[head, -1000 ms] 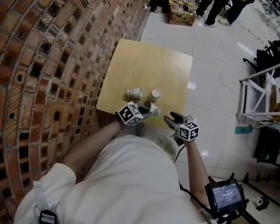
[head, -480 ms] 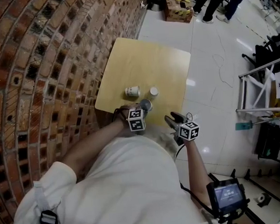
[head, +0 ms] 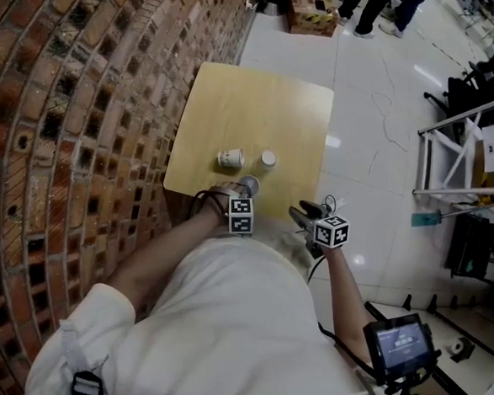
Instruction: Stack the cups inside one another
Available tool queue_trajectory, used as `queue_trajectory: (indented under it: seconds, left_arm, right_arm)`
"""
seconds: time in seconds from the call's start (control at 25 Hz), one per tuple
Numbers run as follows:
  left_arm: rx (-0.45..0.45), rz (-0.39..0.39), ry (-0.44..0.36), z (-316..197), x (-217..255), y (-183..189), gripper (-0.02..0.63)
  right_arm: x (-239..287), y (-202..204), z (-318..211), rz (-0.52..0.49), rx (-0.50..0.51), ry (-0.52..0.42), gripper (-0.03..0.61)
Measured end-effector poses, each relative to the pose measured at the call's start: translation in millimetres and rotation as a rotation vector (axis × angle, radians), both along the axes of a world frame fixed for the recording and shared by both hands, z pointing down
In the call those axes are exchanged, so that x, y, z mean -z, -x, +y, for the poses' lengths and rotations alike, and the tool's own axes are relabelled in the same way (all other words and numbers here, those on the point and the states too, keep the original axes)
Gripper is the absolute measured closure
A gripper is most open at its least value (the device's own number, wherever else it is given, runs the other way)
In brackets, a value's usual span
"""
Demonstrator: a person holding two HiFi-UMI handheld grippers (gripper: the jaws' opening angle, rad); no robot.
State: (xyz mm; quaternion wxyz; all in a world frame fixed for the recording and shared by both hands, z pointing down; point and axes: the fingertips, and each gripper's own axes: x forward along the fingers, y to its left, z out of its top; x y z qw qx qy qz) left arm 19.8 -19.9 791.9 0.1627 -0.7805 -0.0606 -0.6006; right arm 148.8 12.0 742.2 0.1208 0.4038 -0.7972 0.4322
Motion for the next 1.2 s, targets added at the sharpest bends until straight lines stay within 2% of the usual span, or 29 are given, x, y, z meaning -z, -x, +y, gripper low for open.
queue_trajectory:
  seconds: [0.16, 0.32, 0.88, 1.2]
  left_arm:
    - [-0.017, -0.05, -0.024, -3, -12, 7, 0.578]
    - [-0.01, -0.07, -0.025, -6, -19, 12, 0.577]
    - [0.019, -0.062, -0.048, -11, -37, 20, 0.572]
    - [0.084, -0.05, -0.019, -11, -37, 29, 0.442]
  right_arm:
    - [-5, 1, 2, 0.004, 0.005, 0.018, 0.368]
    - [-4, 6, 0, 0.003, 0.013, 0.02, 0.368]
    - [-6, 4, 6, 0.022, 0.021, 0.047, 0.371]
    - [-7, 2, 10, 0.026, 0.022, 0.055, 0.371]
